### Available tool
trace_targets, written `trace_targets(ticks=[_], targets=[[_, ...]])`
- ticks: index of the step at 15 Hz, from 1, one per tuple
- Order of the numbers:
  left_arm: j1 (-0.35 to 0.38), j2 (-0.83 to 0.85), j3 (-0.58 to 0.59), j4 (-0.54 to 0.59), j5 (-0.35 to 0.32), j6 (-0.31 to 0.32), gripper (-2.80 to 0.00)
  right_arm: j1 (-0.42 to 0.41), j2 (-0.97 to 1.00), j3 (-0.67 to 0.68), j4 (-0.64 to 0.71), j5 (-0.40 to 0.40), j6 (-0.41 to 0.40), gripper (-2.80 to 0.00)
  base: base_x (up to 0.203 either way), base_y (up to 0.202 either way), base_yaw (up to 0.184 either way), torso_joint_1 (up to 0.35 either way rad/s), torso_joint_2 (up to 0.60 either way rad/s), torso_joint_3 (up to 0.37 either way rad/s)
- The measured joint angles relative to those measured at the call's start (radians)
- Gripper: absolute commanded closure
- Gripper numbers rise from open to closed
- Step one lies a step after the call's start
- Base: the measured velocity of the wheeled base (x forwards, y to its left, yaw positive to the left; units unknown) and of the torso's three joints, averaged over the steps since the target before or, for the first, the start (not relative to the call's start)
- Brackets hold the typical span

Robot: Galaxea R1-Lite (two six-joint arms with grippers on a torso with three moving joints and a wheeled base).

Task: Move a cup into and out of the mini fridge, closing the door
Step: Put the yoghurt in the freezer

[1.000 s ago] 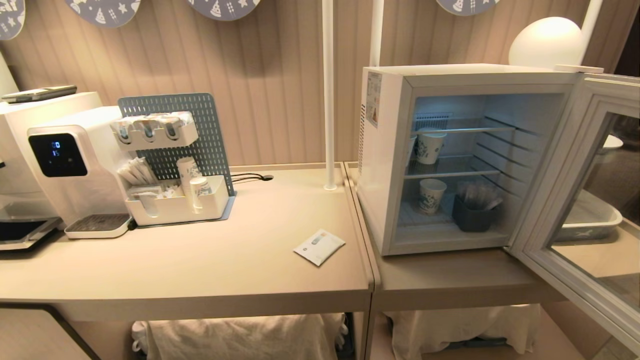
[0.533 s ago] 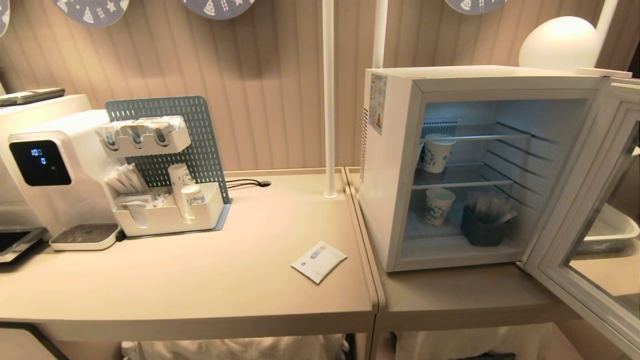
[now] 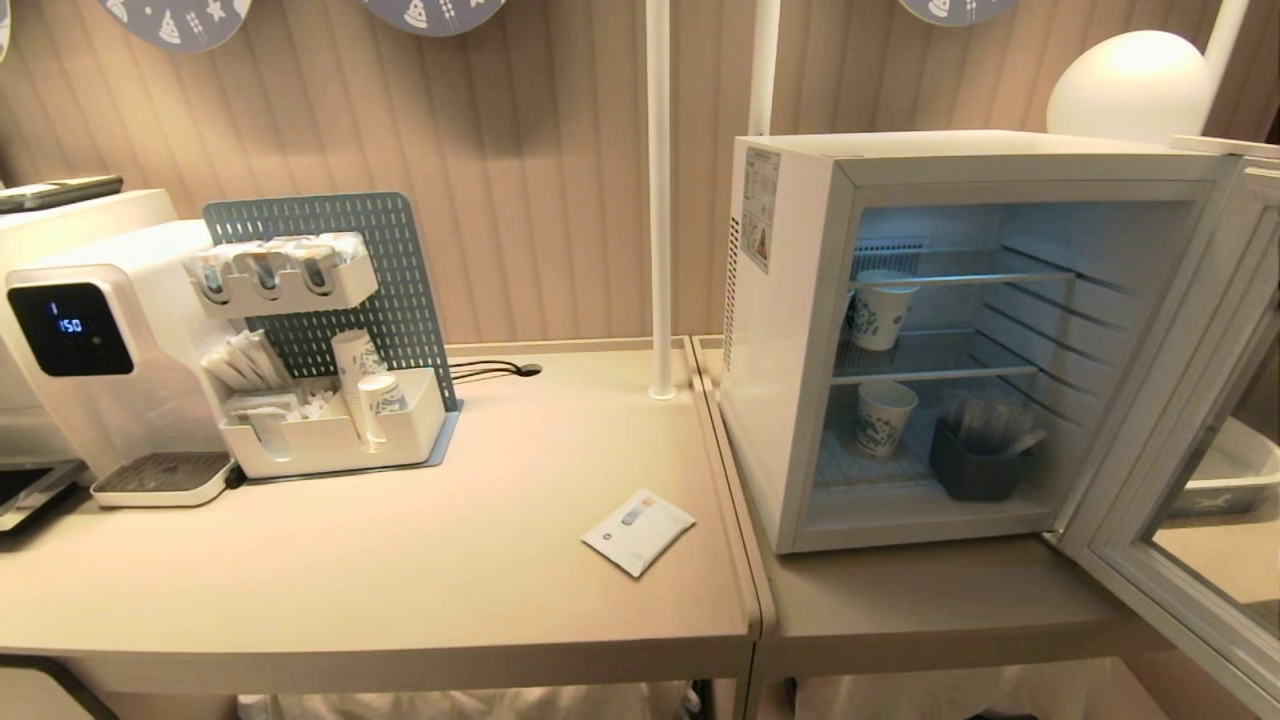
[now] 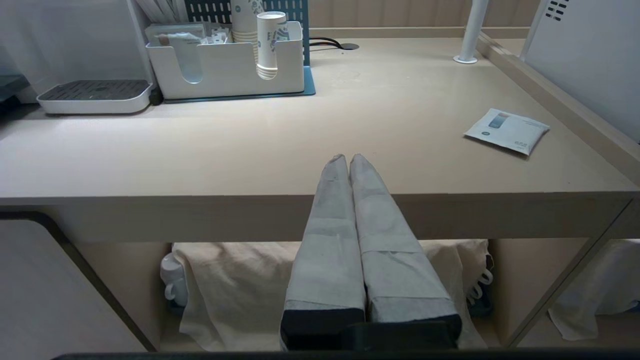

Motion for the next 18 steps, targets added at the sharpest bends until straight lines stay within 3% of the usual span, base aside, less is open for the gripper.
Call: trace_targets(ticks=[4,8,18], targets=[[0.0,0.0,0.0,0.0,0.0,0.001,0.0,0.0,0.091,-0.17,0.052,-0.018,0.065,0.0,0.0,0.0,0.0,0.0,0.0,0.0],[0.0,0.0,0.0,0.0,0.0,-0.001,0.0,0.003,0.411,-0.339,0.006,-0.019,0.116,0.0,0.0,0.0,0.0,0.0,0.0,0.0],[0.0,0.0,0.0,0.001,0.0,-0.008,0.0,0.005,1.328,-0.459,-0.618,-0.038,0.099,0.0,0.0,0.0,0.0,0.0,0.0,0.0]])
